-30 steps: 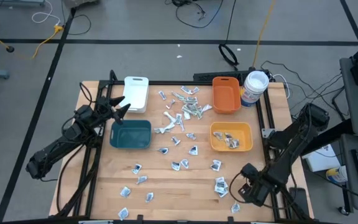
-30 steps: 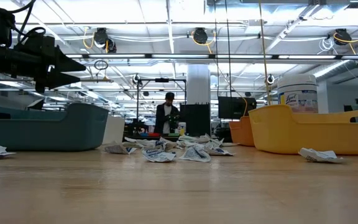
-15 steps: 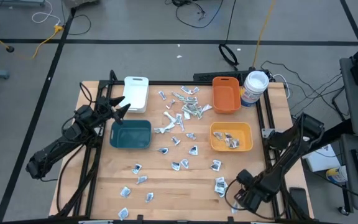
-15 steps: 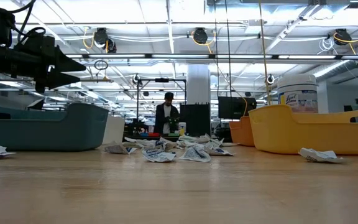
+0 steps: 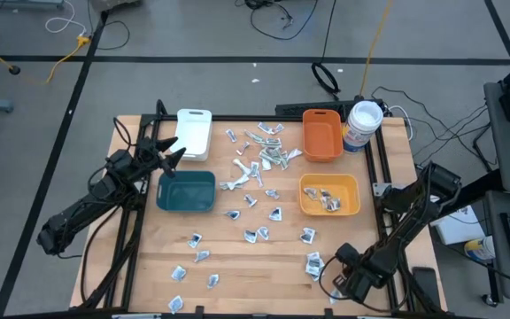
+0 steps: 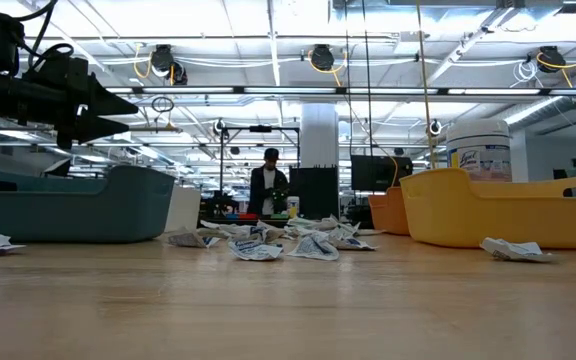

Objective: Pick & Place First Aid Supplies
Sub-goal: Put the antiseptic towelette into the yellow bin

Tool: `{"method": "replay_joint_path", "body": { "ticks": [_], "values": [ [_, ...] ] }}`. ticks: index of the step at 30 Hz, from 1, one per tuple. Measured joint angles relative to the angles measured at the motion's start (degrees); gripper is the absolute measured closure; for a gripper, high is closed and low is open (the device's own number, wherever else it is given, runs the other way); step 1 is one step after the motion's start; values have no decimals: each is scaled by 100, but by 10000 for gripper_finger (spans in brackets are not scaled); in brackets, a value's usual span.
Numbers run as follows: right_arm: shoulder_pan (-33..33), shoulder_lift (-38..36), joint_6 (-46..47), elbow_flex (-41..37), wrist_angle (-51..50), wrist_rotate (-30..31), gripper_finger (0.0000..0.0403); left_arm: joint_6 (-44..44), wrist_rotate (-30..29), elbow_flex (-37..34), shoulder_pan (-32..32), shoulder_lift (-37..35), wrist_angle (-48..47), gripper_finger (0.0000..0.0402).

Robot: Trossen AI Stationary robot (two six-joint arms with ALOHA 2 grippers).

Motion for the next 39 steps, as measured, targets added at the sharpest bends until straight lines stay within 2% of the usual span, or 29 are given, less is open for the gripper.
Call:
{"method": "replay_joint_path", "body": {
  "ticks": [3, 9, 20, 31, 39],
  "values": [
    [-58, -179, -187, -1, -69, 16, 393, 0, 0, 0, 0, 0, 2, 96],
    [-298, -695, -891, 52, -470, 5, 394, 0, 0, 0, -1, 2, 2, 96],
    [-1027, -1282, -3950, 452, -1086, 2, 399, 0, 0, 0, 0, 2, 0, 96],
    [-2892, -1458, -6606, 615, -2180, 0, 398, 0, 0, 0, 0, 2, 0, 96],
    [-4376, -1457, -8253, 615, -2356, 41, 397, 0, 0, 0, 0, 0, 0, 96]
  ]
}}
